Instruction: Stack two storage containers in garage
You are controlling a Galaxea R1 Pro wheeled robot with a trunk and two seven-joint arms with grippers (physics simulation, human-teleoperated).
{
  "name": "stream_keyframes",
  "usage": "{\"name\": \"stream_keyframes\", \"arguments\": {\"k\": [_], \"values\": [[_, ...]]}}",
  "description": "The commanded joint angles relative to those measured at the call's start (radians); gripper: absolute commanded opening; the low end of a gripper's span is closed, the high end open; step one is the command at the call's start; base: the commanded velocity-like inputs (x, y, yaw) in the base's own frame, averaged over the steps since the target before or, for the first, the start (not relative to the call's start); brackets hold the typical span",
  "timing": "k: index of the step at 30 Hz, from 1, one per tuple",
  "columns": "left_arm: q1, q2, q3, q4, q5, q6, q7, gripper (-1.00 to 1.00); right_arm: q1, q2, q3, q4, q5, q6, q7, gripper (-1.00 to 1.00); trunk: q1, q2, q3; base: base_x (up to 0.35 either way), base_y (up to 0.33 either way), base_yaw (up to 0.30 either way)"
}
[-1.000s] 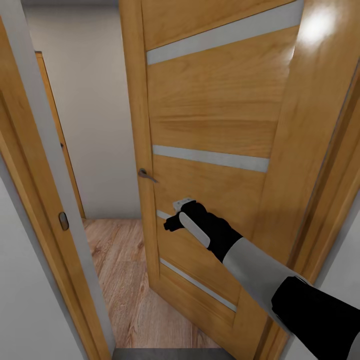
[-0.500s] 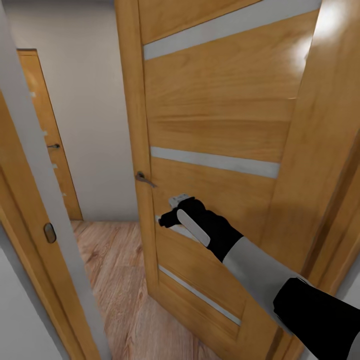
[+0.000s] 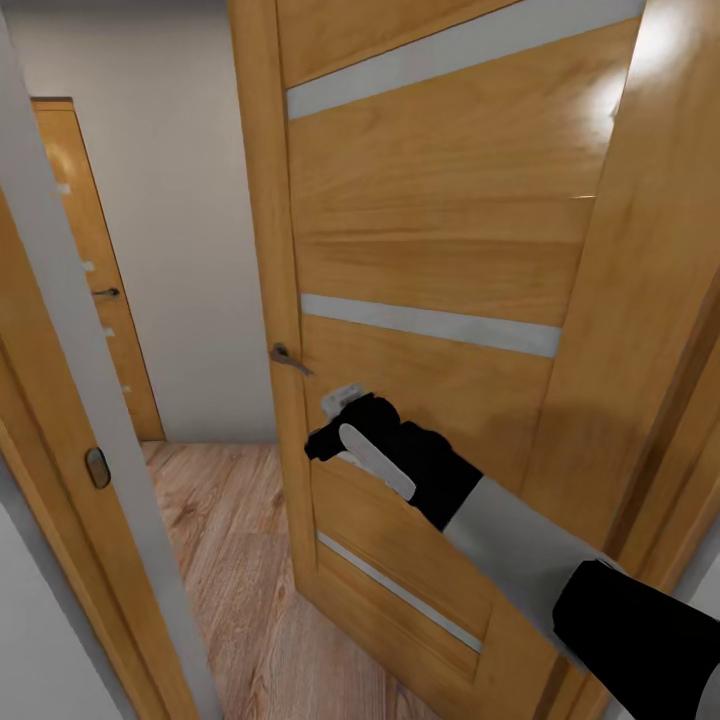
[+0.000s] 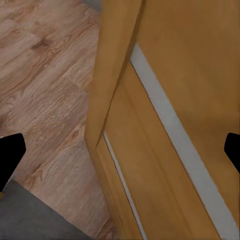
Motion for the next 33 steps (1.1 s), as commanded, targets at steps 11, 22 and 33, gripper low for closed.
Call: {"name": "stream_keyframes", "arguments": {"k": [11,22,33], "values": [[0.0,0.0,0.001,-0.001,0.001,-0.002,0.004,1.0,-0.002,0.0,0.06,0.098,0.002,-0.025,-0.234,1.0,0.0,-0.001,-0.001,0.0,0.0,0.0],[0.0,0.0,0.001,-0.001,0.001,-0.002,0.004,1.0,-0.003,0.0,0.062,0.195,0.125,-0.093,-0.264,1.0,0.0,-0.001,-0.001,0.0,0.0,0.0],[0.0,-0.001,0.001,-0.001,0.001,-0.002,0.004,1.0,-0.02,0.0,0.062,0.335,0.13,-0.195,-0.255,1.0,0.0,-0.001,-0.001,0.0,0.0,0.0]]}}
